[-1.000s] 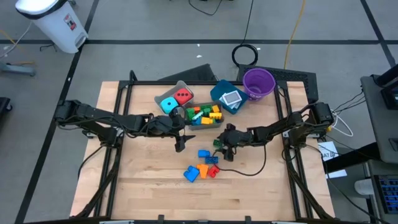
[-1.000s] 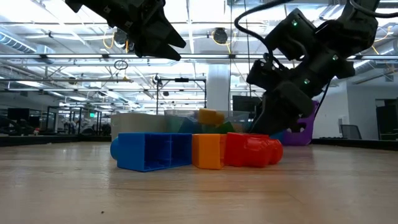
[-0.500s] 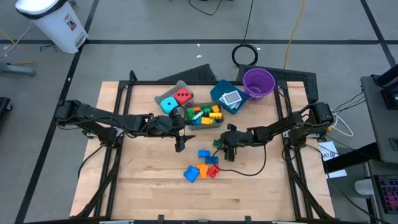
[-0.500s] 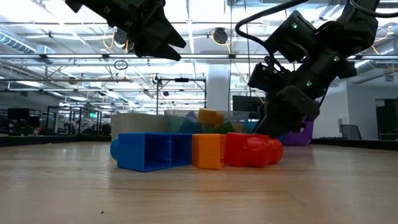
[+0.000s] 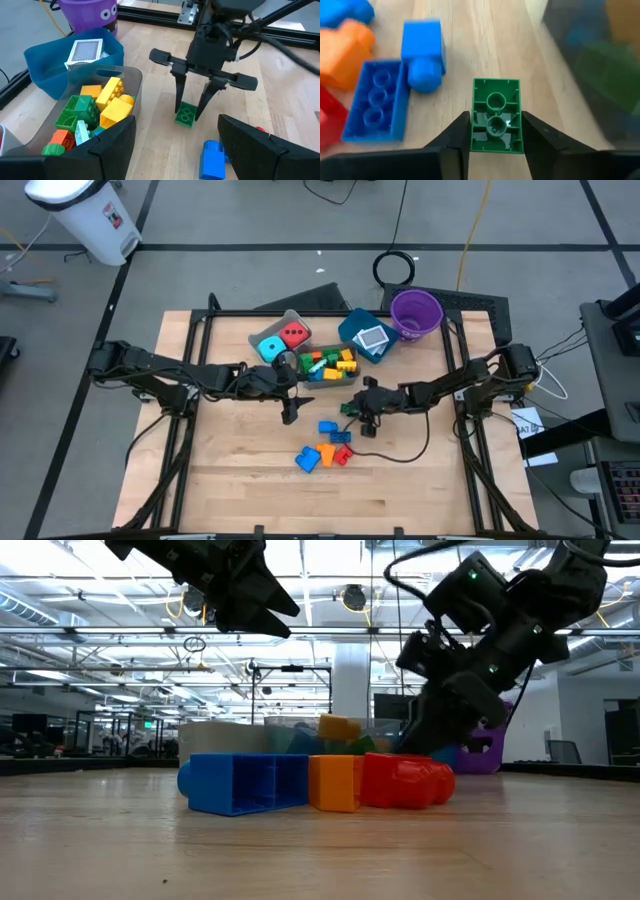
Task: Pick & Place Toys
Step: Put the green block into the black bin, then put the red block into the black bin
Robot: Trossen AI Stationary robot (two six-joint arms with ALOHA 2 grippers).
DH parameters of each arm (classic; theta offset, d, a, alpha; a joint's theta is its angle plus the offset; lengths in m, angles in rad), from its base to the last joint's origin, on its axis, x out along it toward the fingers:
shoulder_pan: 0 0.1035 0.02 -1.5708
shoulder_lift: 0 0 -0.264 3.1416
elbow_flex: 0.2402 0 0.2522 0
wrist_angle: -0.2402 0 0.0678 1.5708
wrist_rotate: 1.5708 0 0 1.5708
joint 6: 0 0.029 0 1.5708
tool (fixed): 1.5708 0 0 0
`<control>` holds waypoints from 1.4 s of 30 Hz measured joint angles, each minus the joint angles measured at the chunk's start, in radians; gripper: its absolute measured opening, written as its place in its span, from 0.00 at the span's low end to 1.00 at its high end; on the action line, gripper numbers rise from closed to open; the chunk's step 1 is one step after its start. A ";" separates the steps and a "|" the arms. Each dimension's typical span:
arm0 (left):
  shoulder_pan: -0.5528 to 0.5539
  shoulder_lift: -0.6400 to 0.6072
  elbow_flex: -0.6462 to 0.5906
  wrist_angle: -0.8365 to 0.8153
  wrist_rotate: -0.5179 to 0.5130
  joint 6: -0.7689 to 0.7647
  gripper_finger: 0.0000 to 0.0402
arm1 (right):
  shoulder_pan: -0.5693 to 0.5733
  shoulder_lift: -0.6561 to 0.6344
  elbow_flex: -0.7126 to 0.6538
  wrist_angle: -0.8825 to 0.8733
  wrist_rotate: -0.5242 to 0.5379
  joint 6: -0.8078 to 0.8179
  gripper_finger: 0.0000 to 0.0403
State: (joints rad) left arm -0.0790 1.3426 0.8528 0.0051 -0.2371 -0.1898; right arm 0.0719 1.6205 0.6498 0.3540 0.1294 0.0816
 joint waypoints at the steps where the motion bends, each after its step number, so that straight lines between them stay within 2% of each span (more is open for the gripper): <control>1: 0.000 0.000 0.000 0.000 0.000 0.000 0.71 | 0.000 -0.004 0.000 0.014 0.001 -0.001 0.29; 8: 0.000 0.000 0.000 0.006 0.000 0.001 0.71 | 0.000 -0.075 0.000 0.133 0.030 0.001 0.26; 17: 0.000 0.000 0.000 0.008 0.000 0.003 0.71 | -0.025 -0.137 0.000 0.147 0.318 -0.043 0.27; 26: 0.000 0.000 0.000 0.019 0.000 0.004 0.71 | -0.107 -0.138 0.000 0.143 0.320 -0.011 0.26; 30: 0.000 0.000 0.000 0.019 0.000 0.003 0.71 | -0.130 -0.138 0.000 0.130 0.334 0.011 0.32; 36: 0.000 0.000 0.000 0.019 0.000 0.003 0.71 | -0.137 -0.138 0.000 0.096 0.490 0.094 0.50; 38: 0.000 0.000 0.000 0.019 0.000 0.003 0.71 | -0.134 -0.138 0.000 0.087 0.485 0.094 0.56; 42: 0.000 0.000 0.000 0.019 0.000 0.003 0.71 | -0.127 -0.138 0.000 0.089 0.372 0.090 0.63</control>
State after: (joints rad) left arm -0.0789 1.3430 0.8528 0.0238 -0.2374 -0.1864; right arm -0.0550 1.4826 0.6498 0.4425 0.5013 0.1721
